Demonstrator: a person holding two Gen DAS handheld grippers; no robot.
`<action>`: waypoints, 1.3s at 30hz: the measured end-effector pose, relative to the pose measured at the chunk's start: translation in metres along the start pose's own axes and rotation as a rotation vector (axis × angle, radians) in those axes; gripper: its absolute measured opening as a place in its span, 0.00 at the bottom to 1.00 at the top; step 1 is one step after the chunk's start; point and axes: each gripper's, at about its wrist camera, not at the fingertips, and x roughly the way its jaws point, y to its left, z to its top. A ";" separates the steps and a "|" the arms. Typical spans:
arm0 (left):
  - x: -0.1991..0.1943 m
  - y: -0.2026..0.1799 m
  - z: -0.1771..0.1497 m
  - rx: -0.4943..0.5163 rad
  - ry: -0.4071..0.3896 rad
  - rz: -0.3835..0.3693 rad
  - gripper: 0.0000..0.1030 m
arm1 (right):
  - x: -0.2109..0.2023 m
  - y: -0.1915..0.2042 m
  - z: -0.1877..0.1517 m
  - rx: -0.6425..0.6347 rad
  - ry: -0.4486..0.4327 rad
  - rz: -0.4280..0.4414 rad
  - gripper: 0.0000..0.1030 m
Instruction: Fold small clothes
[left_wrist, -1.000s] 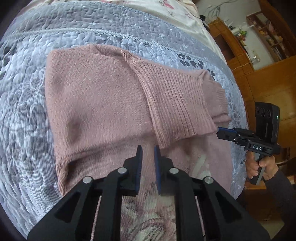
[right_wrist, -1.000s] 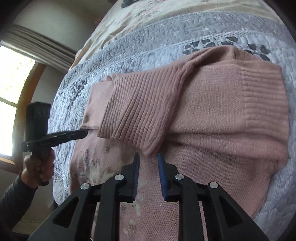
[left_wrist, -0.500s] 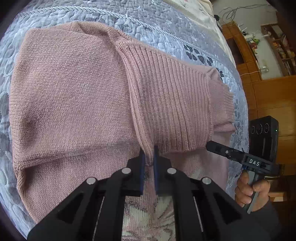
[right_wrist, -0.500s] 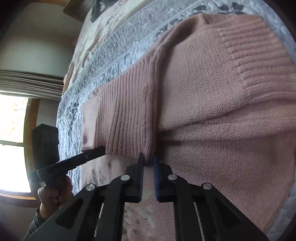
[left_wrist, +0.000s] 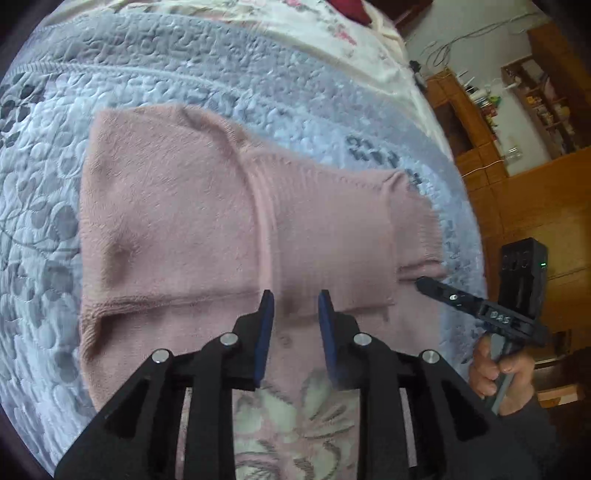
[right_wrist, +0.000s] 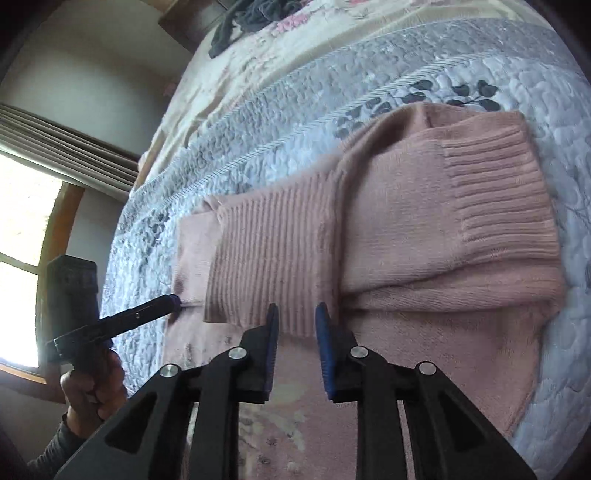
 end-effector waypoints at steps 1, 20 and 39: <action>0.006 -0.002 0.003 0.003 0.007 -0.032 0.22 | 0.009 0.002 0.003 0.005 0.020 0.016 0.21; -0.022 0.009 -0.028 0.001 0.048 0.077 0.62 | -0.014 -0.010 -0.021 0.010 0.093 -0.004 0.35; -0.128 0.108 -0.286 -0.293 0.227 0.008 0.73 | -0.127 -0.131 -0.282 0.369 0.259 0.019 0.57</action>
